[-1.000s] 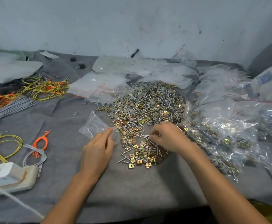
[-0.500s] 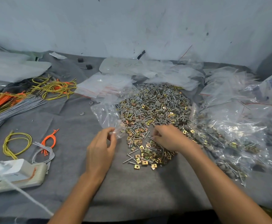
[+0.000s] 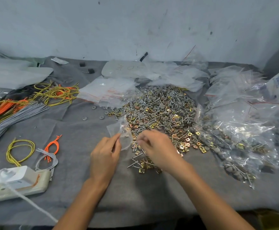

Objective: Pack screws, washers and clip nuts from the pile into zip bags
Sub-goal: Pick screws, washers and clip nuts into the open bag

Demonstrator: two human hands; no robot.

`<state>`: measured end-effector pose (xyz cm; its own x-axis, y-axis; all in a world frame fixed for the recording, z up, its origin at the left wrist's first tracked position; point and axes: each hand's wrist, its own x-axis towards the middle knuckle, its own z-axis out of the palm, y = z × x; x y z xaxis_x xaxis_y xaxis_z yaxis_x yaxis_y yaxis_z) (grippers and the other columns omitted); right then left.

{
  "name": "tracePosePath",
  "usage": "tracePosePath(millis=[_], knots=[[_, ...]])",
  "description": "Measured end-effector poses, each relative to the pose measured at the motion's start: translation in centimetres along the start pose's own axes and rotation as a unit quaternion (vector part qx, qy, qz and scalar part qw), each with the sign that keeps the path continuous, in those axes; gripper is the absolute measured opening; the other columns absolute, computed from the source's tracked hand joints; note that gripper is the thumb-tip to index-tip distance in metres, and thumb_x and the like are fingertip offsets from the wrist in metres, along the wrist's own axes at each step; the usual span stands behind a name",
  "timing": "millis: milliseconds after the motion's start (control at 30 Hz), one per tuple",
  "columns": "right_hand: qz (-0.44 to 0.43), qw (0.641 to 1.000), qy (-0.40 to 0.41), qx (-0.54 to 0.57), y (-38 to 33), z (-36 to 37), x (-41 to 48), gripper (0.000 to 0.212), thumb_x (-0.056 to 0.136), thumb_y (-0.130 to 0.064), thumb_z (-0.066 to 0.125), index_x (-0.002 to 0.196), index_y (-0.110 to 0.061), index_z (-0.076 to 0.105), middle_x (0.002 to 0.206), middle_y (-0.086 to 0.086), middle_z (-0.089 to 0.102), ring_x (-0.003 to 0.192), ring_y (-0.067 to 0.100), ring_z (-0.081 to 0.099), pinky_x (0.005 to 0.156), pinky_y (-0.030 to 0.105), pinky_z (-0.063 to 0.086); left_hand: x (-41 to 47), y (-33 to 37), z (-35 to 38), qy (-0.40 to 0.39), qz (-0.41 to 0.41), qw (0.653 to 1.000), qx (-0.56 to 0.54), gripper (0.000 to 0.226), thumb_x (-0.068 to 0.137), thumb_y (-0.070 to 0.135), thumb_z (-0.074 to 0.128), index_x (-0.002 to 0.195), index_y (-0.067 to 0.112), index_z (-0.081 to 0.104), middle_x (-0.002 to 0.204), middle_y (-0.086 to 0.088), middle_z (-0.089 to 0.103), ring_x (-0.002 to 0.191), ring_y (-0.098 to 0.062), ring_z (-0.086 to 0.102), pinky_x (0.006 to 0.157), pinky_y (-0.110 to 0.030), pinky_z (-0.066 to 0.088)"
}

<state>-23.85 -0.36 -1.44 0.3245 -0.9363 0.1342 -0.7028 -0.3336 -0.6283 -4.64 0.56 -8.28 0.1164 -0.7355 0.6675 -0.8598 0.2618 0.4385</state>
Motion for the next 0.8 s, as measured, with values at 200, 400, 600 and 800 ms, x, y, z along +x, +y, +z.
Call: tracePosePath(millis=[200, 400, 600, 800], knots=[[-0.064, 0.991, 0.059, -0.098, -1.7, 4.5, 1.4, 0.017, 0.103, -0.023, 0.051, 0.107, -0.015, 0.065, 0.106, 0.005, 0.060, 0.101, 0.027, 0.054, 0.083, 0.042, 0.047, 0.0, 0.2, -0.4, -0.034, 0.022, 0.999, 0.000, 0.035, 0.094, 0.028, 0.051, 0.110, 0.011, 0.076, 0.084, -0.005, 0.071, 0.073, -0.026, 0.069, 0.067, -0.036, 0.051], [-0.068, 0.983, 0.037, -0.167, -1.1, 5.3, 1.9, 0.024, 0.103, -0.032, 0.052, 0.116, -0.023, 0.070, 0.102, 0.004, 0.054, 0.102, 0.028, 0.052, 0.077, 0.039, 0.045, -0.1, 0.0, -0.3, -0.044, 0.030, 0.999, -0.001, 0.037, 0.094, 0.030, 0.050, 0.110, 0.011, 0.077, 0.094, -0.003, 0.076, 0.079, -0.023, 0.073, 0.066, -0.034, 0.055], [-0.036, 0.998, 0.045, 0.001, 2.3, 0.3, 1.9, 0.012, 0.098, -0.029, 0.063, 0.106, -0.030, 0.072, 0.081, -0.021, 0.053, 0.074, -0.005, 0.052, 0.068, 0.021, 0.042, -0.2, -0.2, -0.2, -0.067, 0.042, 0.997, 0.013, 0.038, 0.095, 0.029, 0.048, 0.114, 0.012, 0.075, 0.088, -0.002, 0.073, 0.074, -0.023, 0.070, 0.063, -0.034, 0.054], [0.036, 0.989, -0.119, -0.083, 6.4, -3.3, 3.2, 0.005, 0.094, -0.033, 0.067, 0.090, -0.035, 0.068, 0.086, -0.012, 0.071, 0.079, 0.011, 0.070, 0.074, 0.034, 0.062, 0.0, 0.0, -0.2, -0.084, 0.048, 0.995, 0.014, 0.038, 0.095, 0.029, 0.047, 0.113, 0.012, 0.076, 0.089, -0.002, 0.074, 0.074, -0.021, 0.070, 0.064, -0.031, 0.055]])
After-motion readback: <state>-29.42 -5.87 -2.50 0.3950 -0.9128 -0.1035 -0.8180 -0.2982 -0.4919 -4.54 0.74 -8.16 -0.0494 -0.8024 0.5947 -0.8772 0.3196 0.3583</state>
